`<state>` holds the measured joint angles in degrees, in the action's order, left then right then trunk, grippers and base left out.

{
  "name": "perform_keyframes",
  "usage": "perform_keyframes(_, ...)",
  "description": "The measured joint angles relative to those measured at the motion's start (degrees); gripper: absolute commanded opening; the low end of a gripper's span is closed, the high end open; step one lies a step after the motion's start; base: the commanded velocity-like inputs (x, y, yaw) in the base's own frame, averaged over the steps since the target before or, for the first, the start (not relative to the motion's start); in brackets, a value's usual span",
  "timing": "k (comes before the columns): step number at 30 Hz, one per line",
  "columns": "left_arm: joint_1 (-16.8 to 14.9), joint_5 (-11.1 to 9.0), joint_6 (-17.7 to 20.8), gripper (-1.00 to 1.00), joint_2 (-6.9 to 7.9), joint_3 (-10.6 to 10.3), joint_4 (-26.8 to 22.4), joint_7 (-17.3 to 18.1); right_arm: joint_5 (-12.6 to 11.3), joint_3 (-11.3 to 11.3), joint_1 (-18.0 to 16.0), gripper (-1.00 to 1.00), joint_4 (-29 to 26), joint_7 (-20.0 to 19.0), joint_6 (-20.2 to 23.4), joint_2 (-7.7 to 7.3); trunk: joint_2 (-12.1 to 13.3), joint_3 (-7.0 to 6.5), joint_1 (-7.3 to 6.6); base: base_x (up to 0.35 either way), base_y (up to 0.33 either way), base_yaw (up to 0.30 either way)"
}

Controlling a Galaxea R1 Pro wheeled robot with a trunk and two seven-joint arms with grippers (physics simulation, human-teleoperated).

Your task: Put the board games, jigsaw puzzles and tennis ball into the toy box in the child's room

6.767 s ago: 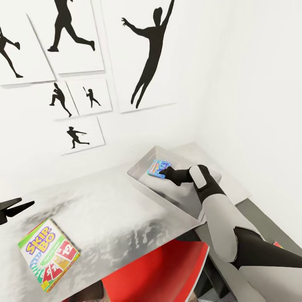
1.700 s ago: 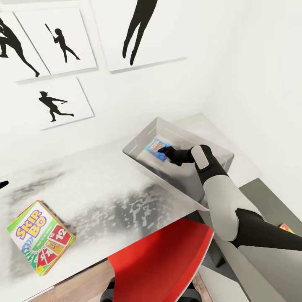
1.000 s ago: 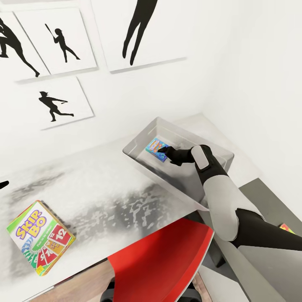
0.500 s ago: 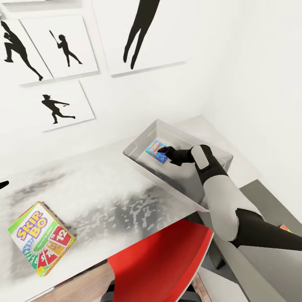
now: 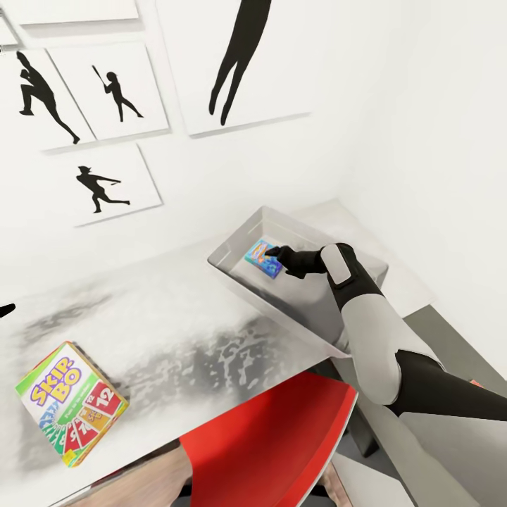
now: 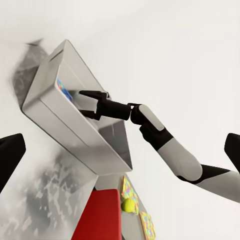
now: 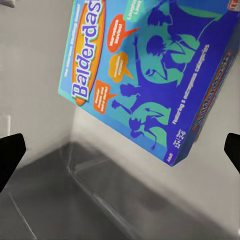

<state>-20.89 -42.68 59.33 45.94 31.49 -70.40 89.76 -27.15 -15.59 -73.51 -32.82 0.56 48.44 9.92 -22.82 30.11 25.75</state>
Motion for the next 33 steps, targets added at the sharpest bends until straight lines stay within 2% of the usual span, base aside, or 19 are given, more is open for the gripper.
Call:
perform_keyframes(25,0.0,0.35,-0.47,1.0,-0.3,0.07,0.59,0.0,0.05,0.04,0.37,1.0,0.0,-0.2,0.18,0.0,0.0,-2.29,0.0,0.0,0.0,0.0)
perform_keyframes(29,0.0,1.63,-0.51,1.0,-0.84,0.07,1.26,0.0,0.05,0.07,1.04,1.0,0.0,-0.23,0.34,0.0,0.0,-2.66,0.0,0.0,0.0,0.0)
perform_keyframes(33,0.07,5.16,-0.61,1.0,-1.56,0.07,2.58,0.0,0.05,0.09,1.96,1.0,0.0,-0.25,0.47,0.0,0.0,-3.02,0.0,0.0,0.0,0.0)
